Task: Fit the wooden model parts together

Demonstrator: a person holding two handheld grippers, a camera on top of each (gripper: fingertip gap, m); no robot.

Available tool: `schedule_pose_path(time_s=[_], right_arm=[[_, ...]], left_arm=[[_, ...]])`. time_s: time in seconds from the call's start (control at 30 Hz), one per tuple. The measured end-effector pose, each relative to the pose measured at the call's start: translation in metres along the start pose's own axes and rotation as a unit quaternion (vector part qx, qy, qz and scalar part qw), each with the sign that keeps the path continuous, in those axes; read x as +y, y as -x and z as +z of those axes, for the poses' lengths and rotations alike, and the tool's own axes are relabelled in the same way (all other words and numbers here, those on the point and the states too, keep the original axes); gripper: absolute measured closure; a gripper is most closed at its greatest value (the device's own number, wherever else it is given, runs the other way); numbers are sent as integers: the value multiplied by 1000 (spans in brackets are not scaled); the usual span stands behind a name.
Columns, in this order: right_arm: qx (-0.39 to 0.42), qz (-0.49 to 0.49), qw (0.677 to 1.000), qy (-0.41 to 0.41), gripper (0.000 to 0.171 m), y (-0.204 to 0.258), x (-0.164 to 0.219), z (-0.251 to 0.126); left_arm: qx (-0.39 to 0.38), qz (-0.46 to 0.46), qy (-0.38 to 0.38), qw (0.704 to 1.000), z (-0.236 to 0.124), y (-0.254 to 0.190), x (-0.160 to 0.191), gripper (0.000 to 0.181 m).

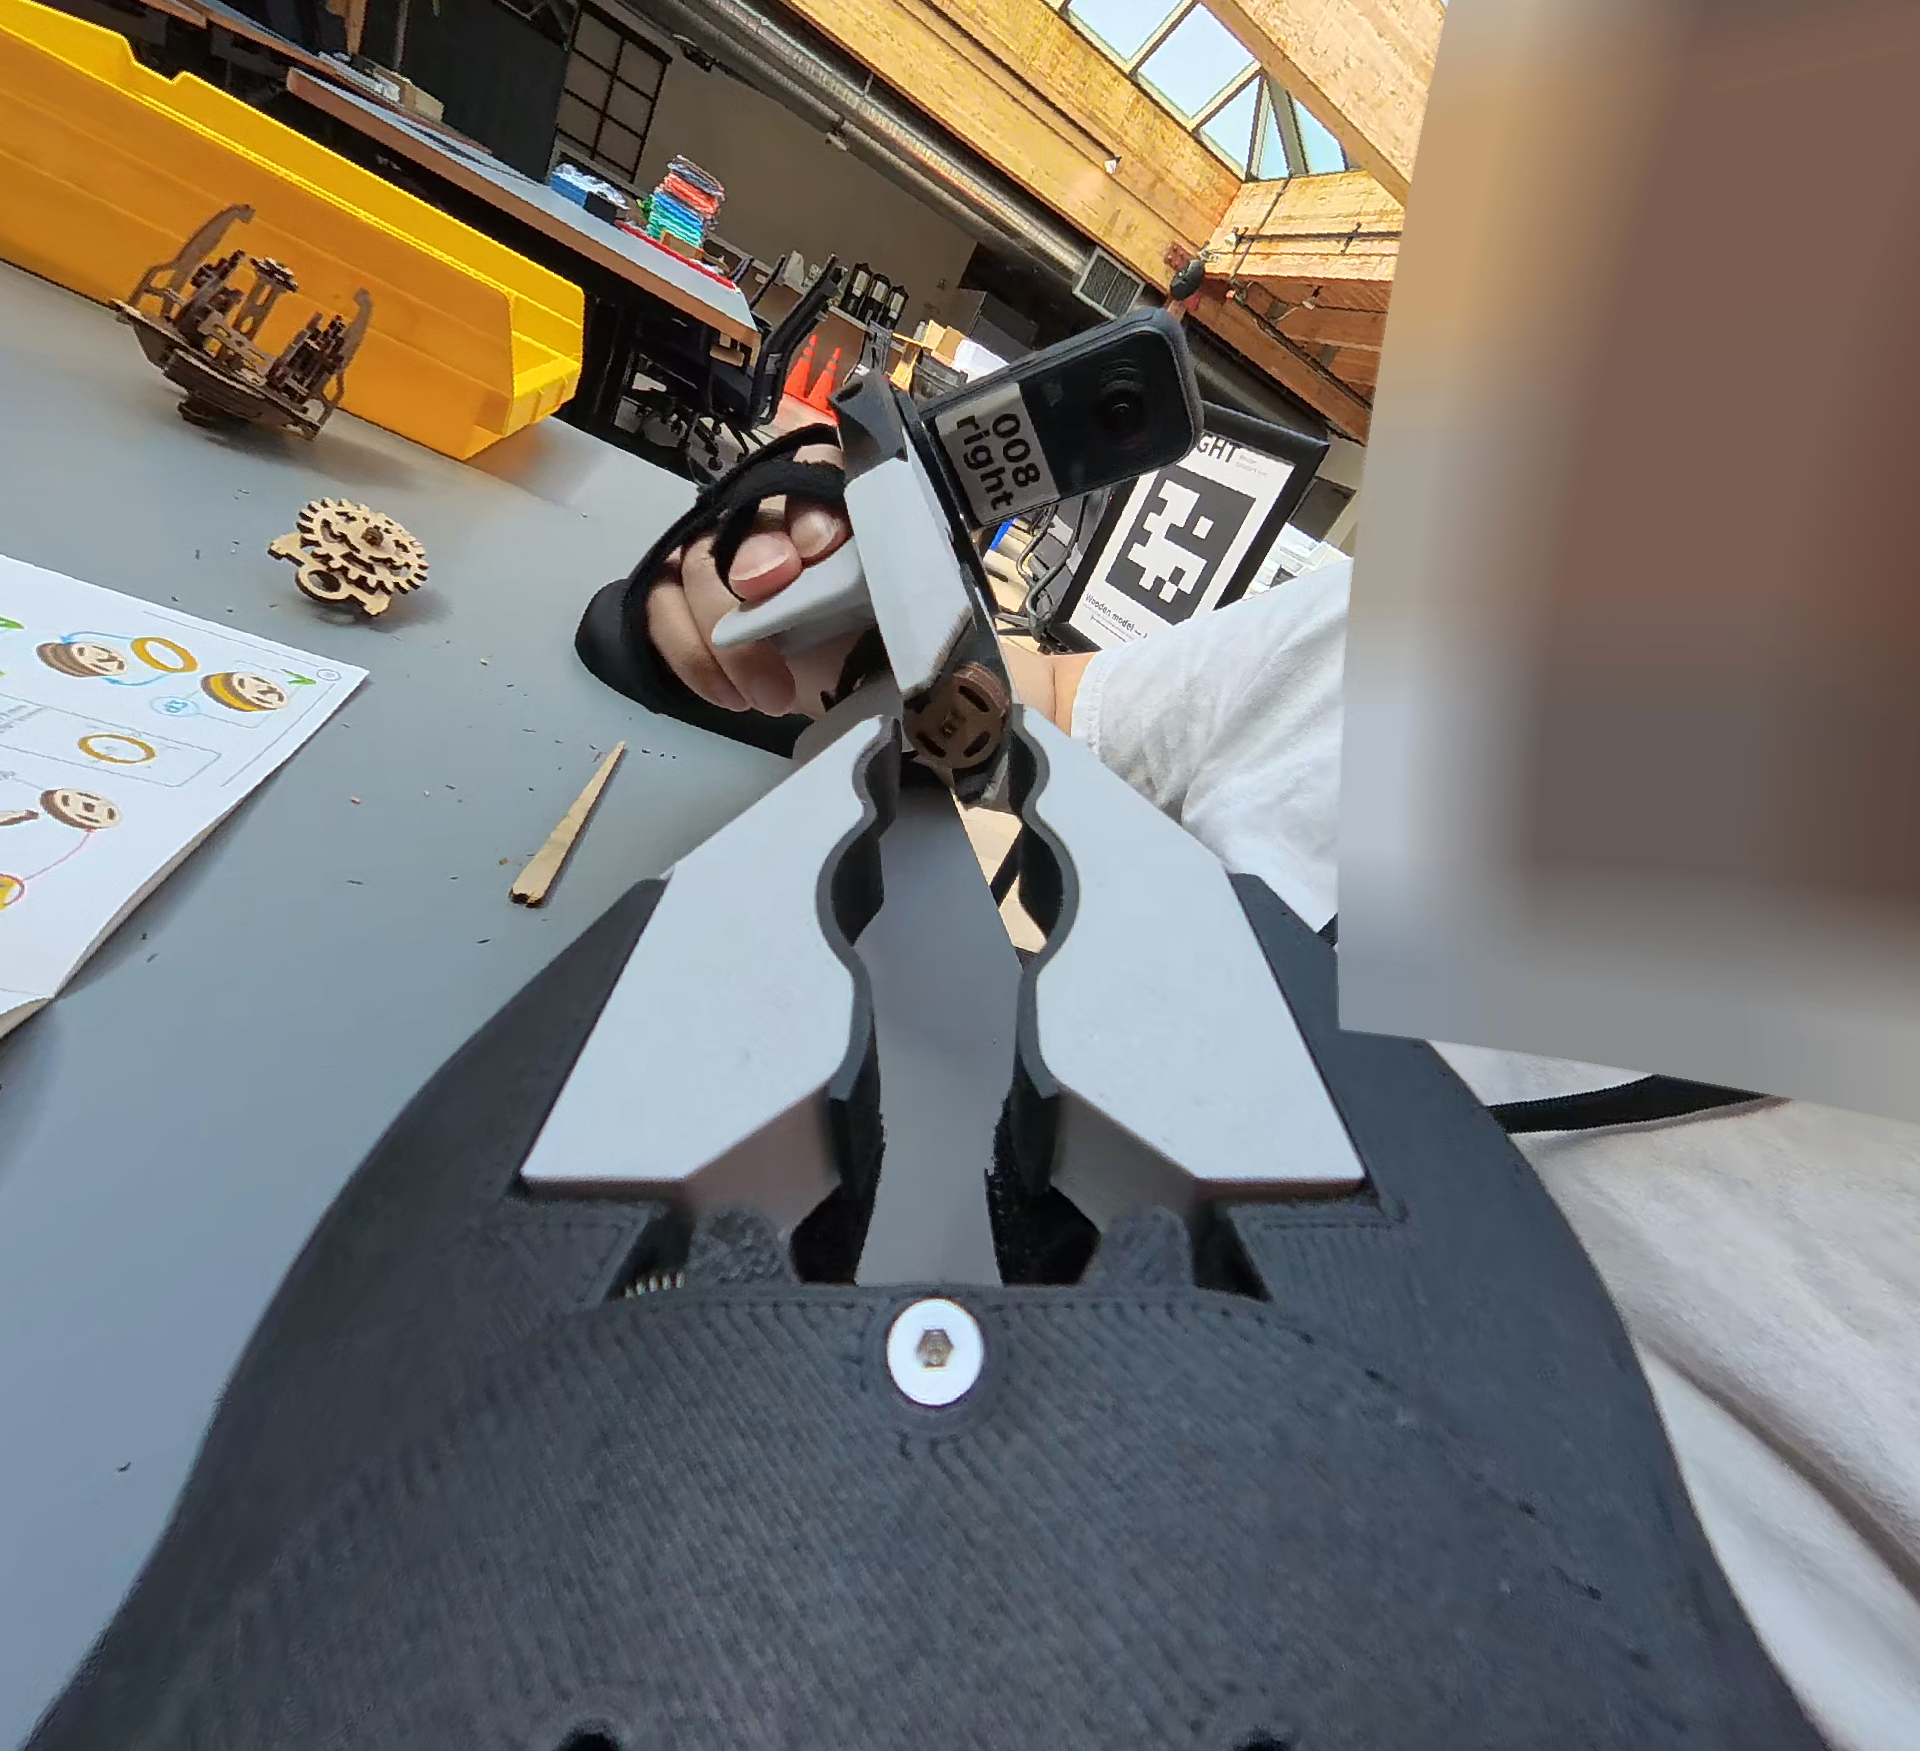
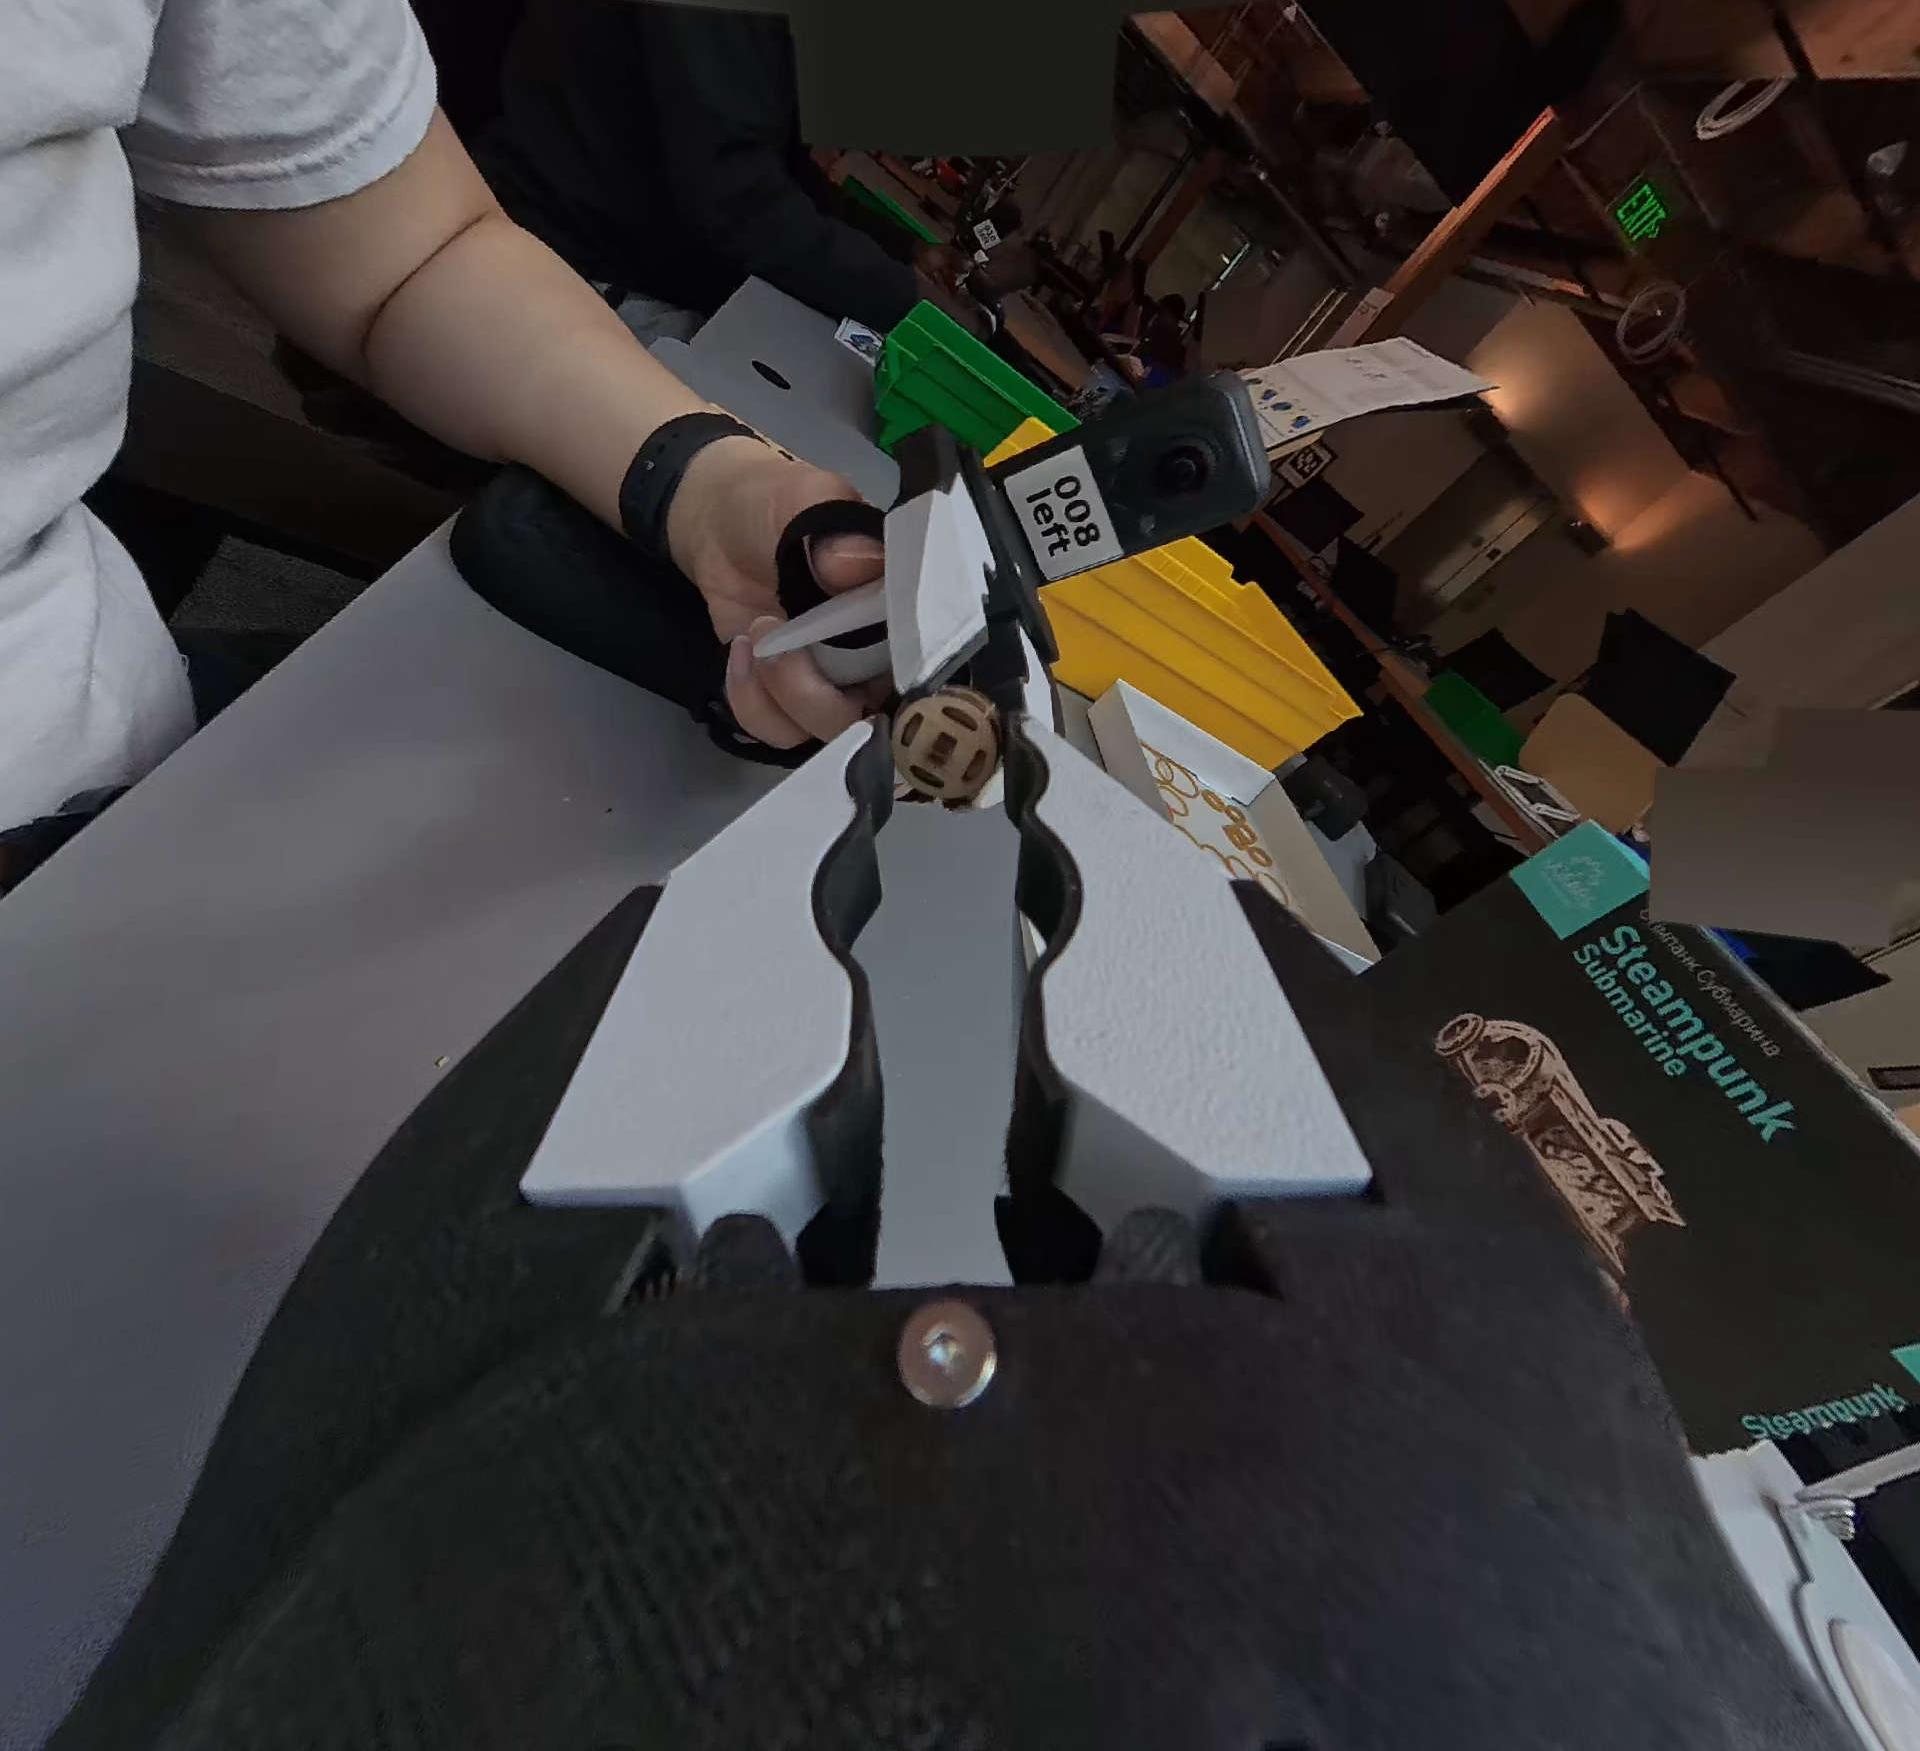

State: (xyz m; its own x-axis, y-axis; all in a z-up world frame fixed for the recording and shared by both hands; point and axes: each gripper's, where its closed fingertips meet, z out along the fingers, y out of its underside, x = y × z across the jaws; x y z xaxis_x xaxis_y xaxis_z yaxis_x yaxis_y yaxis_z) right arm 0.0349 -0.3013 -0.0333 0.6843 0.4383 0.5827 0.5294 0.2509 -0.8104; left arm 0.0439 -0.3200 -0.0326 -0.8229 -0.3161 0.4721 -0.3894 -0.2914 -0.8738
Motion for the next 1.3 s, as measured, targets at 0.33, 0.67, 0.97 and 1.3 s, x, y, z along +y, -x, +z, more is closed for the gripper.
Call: schedule_pose_path(time_s=[0.33,0.67,0.97,1.3], right_arm=[[37,-55,998,21,143,-6,5,2],[29,-63,997,44,152,0,8,4],[16,-23,999,35,151,0,8,5],[8,-4,1000,30,152,1,4,5]], left_arm=[[-54,85,18,995,0,5,2,164],[-57,59,26,996,1,9,5,164],[-56,62,25,996,0,8,5,164],[-40,55,20,997,2,2,4,165]])
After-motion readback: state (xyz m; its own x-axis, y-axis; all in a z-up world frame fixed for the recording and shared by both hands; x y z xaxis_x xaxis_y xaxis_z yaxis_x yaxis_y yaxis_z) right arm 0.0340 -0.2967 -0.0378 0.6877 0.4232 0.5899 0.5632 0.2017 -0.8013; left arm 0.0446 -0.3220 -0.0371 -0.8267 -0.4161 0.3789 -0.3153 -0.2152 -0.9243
